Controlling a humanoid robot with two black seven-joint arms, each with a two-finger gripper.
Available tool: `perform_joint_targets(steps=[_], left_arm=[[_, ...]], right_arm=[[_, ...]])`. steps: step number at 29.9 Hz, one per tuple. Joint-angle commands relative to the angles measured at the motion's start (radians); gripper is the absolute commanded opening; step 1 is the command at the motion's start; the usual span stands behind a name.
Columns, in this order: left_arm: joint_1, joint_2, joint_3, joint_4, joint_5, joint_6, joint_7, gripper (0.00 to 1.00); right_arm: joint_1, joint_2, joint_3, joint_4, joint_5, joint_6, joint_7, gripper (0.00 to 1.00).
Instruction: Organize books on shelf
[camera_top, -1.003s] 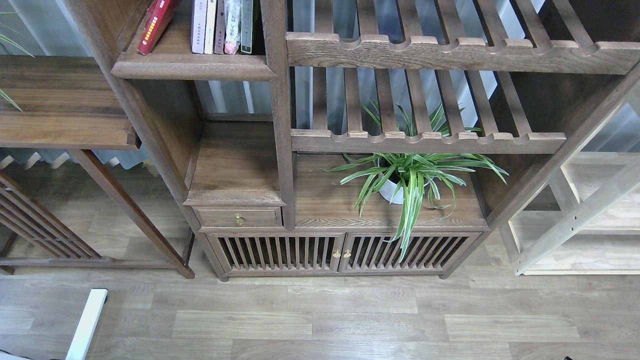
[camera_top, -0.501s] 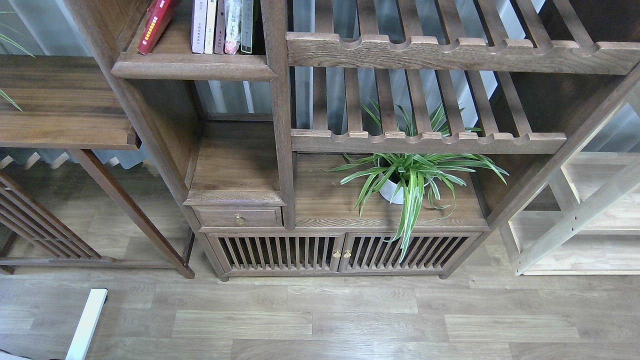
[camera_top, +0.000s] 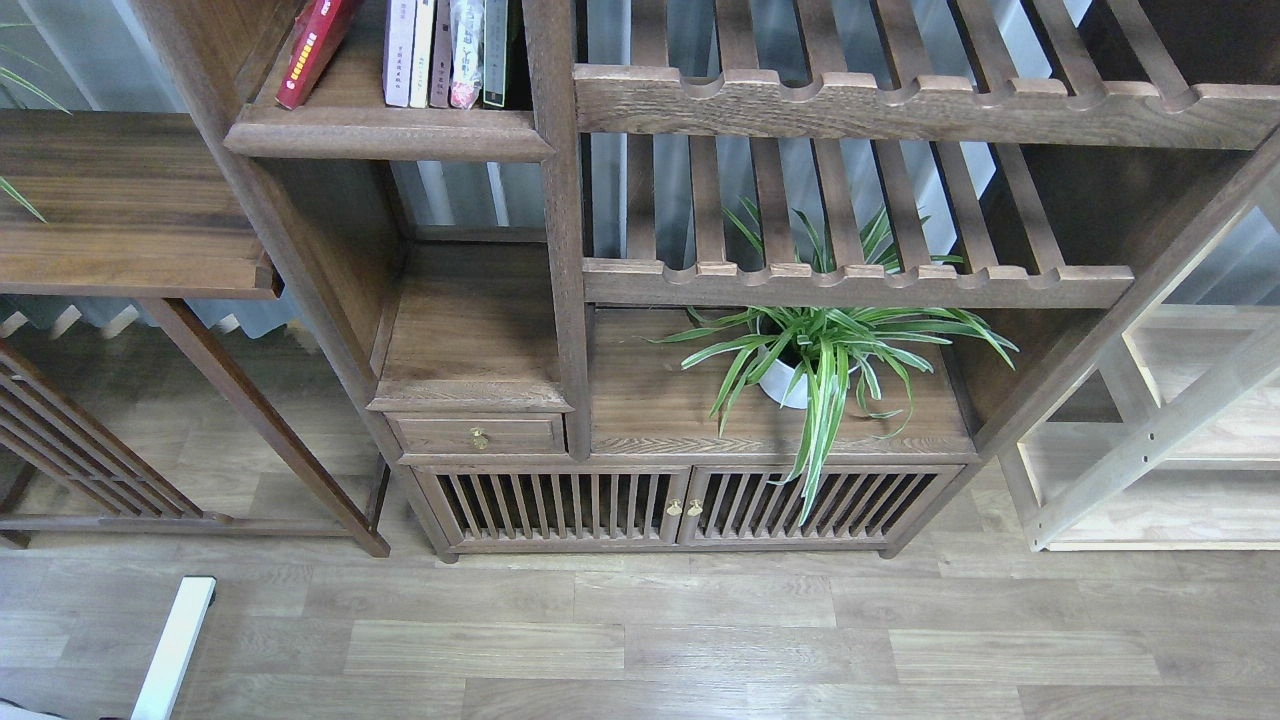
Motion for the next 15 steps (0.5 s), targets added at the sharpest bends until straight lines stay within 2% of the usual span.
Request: perform_joint_targets(steps=[1, 5, 11, 15], left_arm=[[0.002, 0.0, -0.005, 0.001, -0.022, -0.001, 0.005, 0.84], [0.02, 0.0, -0.005, -0.002, -0.038, -0.004, 0.013, 0.84], [0.03, 0.0, -0.008, -0.002, -0.084, -0.004, 0.102, 0.87], [0.03, 0.0, -0.004, 0.0, -0.07, -0.007, 0.114, 0.94]], right_arm=[[-0.005, 0.013, 0.001, -0.161, 0.021, 0.001, -0.025, 0.94], [-0.014, 0.025, 0.002, -0.163, 0.068, 0.001, -0.083, 0.94], [-0.037, 0.033, 0.002, -0.164, 0.124, 0.027, -0.193, 0.95], [-0.051, 0.035, 0.002, -0.164, 0.122, 0.048, -0.212, 0.96]])
